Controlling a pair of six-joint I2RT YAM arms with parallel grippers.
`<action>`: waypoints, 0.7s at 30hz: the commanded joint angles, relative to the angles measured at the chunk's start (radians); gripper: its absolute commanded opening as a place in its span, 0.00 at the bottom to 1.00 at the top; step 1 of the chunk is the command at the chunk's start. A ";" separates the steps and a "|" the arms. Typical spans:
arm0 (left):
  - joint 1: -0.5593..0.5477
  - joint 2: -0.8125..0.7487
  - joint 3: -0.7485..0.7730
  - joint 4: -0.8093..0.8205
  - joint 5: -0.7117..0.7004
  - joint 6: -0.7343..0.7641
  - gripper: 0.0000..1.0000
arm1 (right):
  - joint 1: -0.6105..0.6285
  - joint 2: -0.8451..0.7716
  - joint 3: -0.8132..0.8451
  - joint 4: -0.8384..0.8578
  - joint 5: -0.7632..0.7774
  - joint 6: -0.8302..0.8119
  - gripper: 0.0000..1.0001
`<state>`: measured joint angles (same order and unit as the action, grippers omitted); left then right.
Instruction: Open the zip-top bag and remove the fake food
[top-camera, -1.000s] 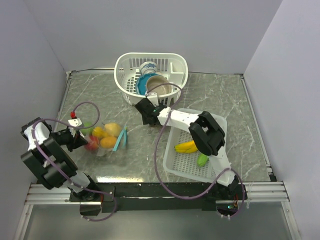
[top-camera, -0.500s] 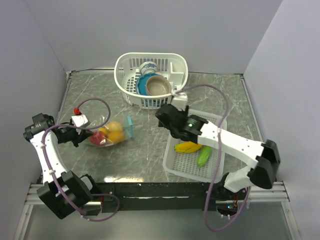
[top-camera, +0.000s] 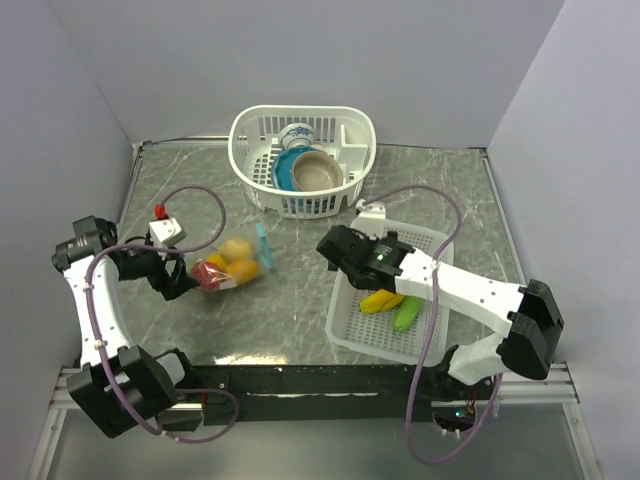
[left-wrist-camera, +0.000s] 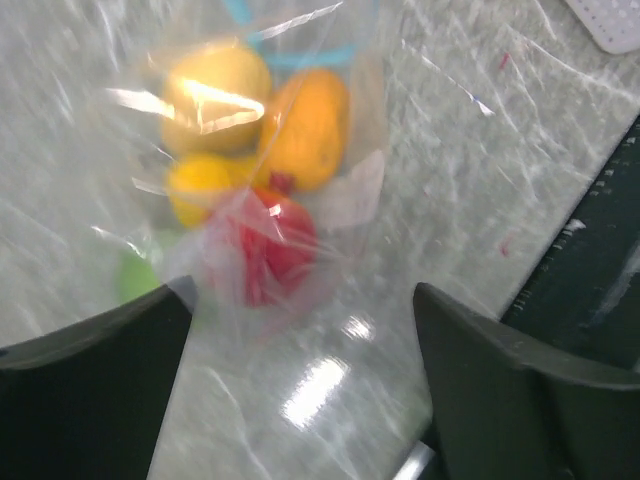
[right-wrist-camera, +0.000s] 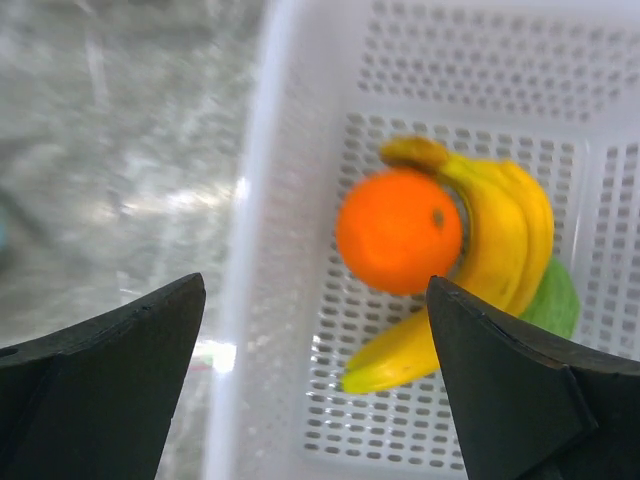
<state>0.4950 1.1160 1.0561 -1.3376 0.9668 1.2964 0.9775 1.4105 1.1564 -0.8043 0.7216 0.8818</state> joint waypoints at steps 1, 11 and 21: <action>0.016 0.091 0.044 -0.035 -0.137 -0.155 0.99 | 0.004 0.051 0.170 0.103 0.041 -0.121 1.00; 0.123 0.133 0.117 -0.041 -0.122 -0.371 0.97 | 0.007 0.300 0.489 0.312 -0.134 -0.346 1.00; 0.174 0.212 -0.085 0.052 -0.326 -0.402 0.99 | 0.086 0.475 0.421 0.272 -0.226 -0.297 1.00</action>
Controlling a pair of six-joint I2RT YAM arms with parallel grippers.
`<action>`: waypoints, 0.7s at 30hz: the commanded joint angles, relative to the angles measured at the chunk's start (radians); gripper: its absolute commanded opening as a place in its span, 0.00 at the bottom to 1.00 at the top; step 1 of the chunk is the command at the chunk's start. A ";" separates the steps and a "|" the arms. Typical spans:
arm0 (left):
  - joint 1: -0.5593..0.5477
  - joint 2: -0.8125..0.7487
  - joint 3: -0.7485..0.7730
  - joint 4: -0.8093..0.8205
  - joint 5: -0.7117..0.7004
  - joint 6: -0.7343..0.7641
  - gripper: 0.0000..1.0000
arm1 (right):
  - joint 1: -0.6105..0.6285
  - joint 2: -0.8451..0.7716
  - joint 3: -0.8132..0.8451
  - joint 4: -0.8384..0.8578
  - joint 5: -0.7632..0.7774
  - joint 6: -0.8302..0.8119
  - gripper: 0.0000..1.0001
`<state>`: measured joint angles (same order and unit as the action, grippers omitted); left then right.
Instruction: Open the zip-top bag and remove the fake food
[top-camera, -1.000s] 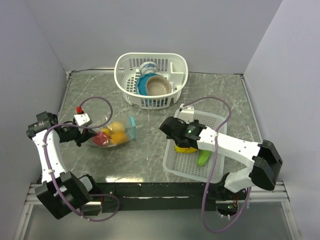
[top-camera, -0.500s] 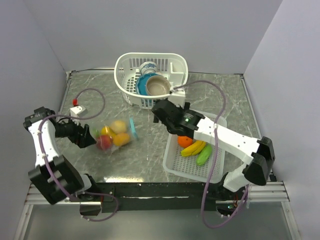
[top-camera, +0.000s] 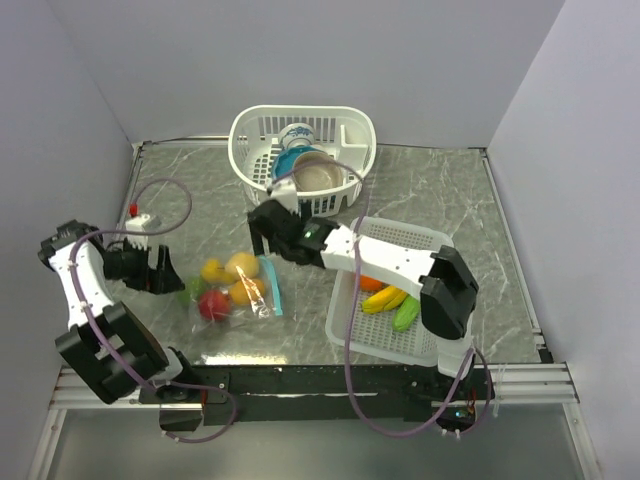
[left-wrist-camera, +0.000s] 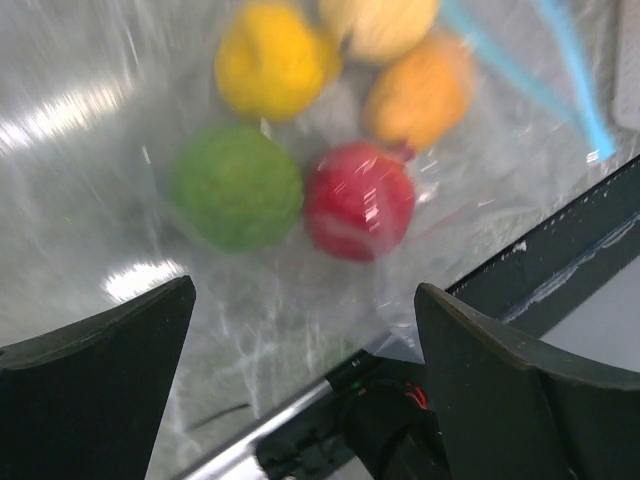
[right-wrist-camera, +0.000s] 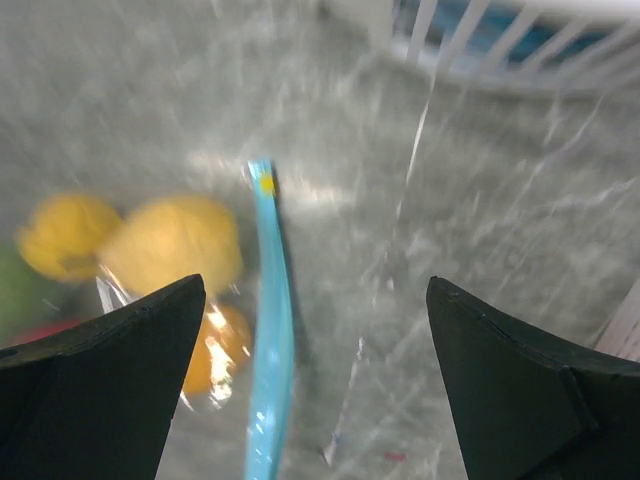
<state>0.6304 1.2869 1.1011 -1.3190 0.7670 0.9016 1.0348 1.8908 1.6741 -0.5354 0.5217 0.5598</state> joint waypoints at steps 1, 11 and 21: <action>0.041 0.049 -0.154 0.050 -0.138 -0.004 0.97 | 0.028 -0.010 -0.155 0.020 -0.035 0.038 1.00; 0.011 0.287 -0.176 0.075 -0.094 0.065 0.55 | 0.037 -0.081 -0.281 0.166 -0.083 0.028 1.00; -0.201 0.431 0.074 0.165 0.002 -0.147 0.01 | 0.132 0.013 -0.267 0.198 -0.154 0.046 1.00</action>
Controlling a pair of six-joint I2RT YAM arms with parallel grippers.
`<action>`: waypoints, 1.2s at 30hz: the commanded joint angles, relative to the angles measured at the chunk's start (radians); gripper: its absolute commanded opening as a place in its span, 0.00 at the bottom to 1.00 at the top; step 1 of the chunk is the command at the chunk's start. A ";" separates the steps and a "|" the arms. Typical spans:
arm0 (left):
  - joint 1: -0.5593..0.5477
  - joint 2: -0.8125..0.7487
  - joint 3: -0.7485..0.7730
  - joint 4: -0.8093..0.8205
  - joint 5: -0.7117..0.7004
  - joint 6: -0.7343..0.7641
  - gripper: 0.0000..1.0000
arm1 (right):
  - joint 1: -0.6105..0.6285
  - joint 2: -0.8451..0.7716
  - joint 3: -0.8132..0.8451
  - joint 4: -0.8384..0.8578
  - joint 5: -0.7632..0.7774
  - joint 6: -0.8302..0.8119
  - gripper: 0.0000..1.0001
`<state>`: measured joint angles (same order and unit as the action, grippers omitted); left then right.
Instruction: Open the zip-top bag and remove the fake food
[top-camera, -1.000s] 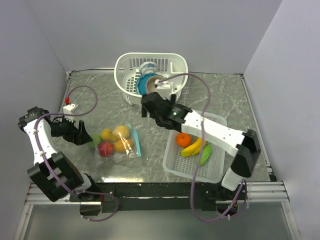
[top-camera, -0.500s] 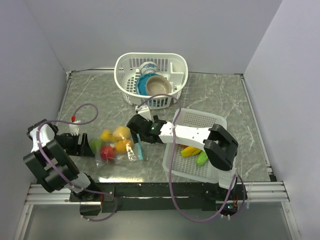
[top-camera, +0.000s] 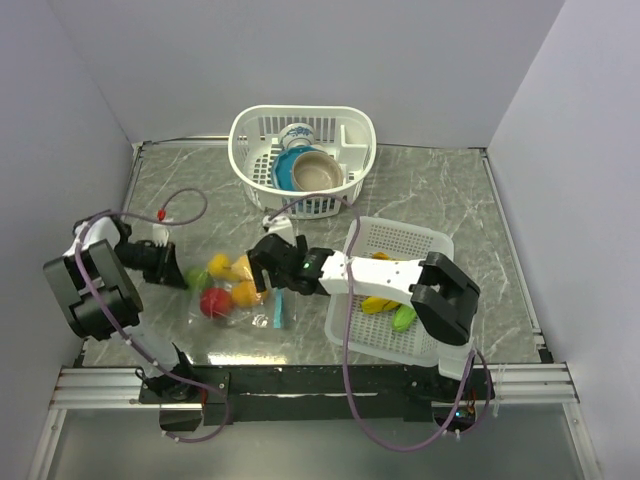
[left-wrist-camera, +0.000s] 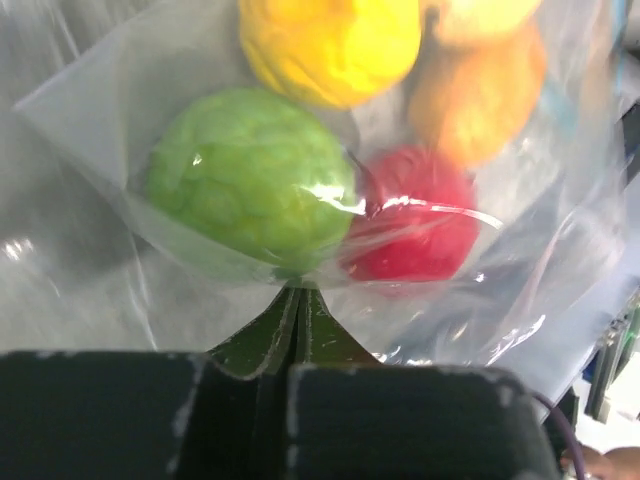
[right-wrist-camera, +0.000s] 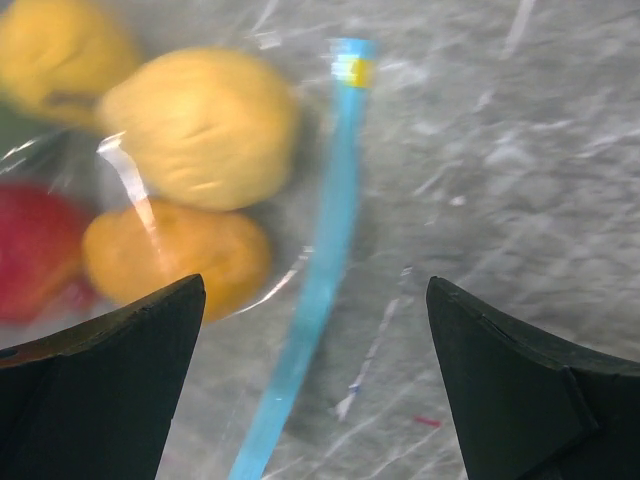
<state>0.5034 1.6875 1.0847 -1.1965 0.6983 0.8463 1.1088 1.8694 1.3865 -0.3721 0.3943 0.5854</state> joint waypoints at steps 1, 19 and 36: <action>-0.107 0.040 0.115 0.041 0.081 -0.105 0.01 | 0.086 0.045 0.019 0.030 -0.025 0.024 1.00; -0.192 -0.081 0.230 0.053 0.000 -0.193 0.97 | 0.135 0.002 -0.078 0.036 0.061 0.086 1.00; -0.200 0.103 0.253 0.149 0.131 -0.311 0.97 | 0.148 0.034 -0.087 0.029 0.021 0.123 1.00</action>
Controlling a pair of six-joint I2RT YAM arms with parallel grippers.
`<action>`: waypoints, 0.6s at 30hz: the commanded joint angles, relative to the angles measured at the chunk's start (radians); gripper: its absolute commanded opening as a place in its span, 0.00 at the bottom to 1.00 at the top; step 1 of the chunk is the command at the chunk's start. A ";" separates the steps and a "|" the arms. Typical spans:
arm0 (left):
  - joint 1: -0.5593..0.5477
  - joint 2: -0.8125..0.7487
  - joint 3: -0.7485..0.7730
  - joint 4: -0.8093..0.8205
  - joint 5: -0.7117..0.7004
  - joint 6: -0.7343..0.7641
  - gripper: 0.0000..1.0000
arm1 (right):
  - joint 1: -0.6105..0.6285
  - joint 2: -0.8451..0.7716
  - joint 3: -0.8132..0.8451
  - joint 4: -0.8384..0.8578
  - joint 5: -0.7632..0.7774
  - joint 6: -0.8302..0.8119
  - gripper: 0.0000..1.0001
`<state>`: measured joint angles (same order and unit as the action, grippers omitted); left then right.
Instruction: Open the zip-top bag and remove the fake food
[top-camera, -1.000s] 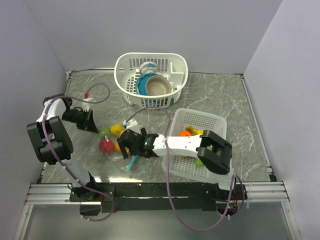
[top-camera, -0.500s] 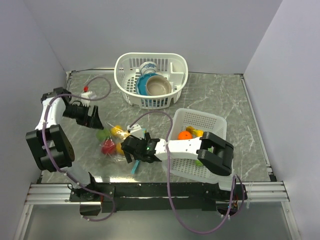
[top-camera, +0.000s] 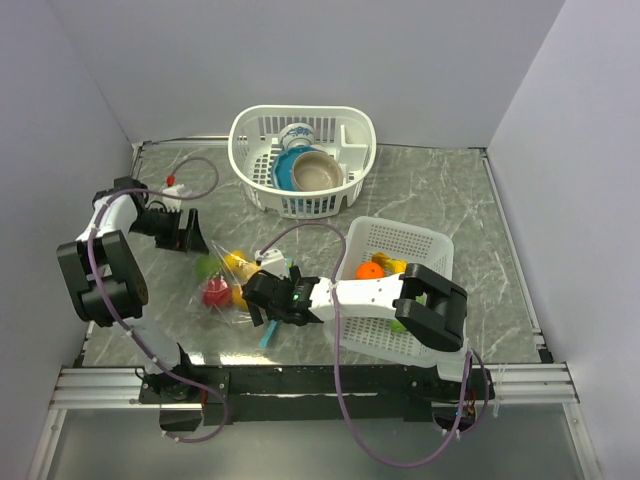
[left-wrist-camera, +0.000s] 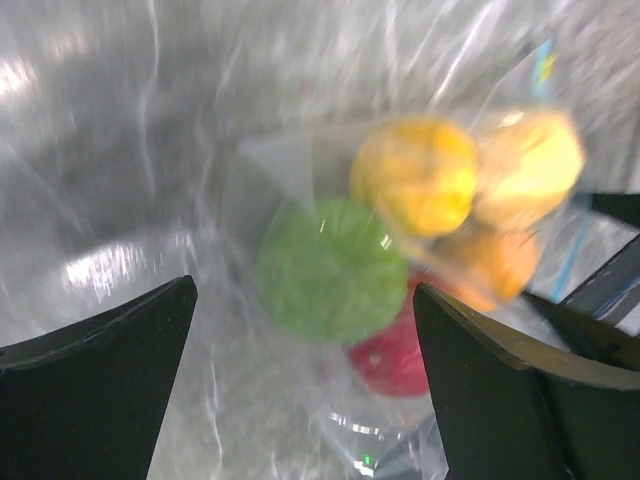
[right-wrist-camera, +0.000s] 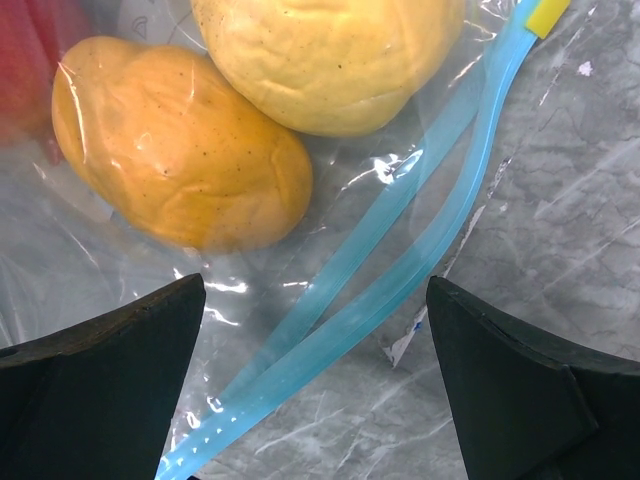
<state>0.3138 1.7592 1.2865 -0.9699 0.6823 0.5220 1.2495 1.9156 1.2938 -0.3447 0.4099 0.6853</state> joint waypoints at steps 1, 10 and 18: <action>-0.021 0.039 0.028 -0.091 0.157 0.038 0.97 | 0.007 -0.010 0.006 0.003 0.004 0.023 1.00; -0.041 -0.084 -0.078 0.176 0.140 -0.022 0.97 | 0.010 0.010 0.032 -0.002 -0.011 0.013 1.00; -0.050 -0.077 -0.093 0.344 0.206 -0.062 0.97 | 0.018 0.019 0.025 0.004 -0.031 0.022 1.00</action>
<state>0.2722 1.6699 1.1912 -0.7246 0.8207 0.4797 1.2552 1.9209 1.2953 -0.3473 0.3828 0.6910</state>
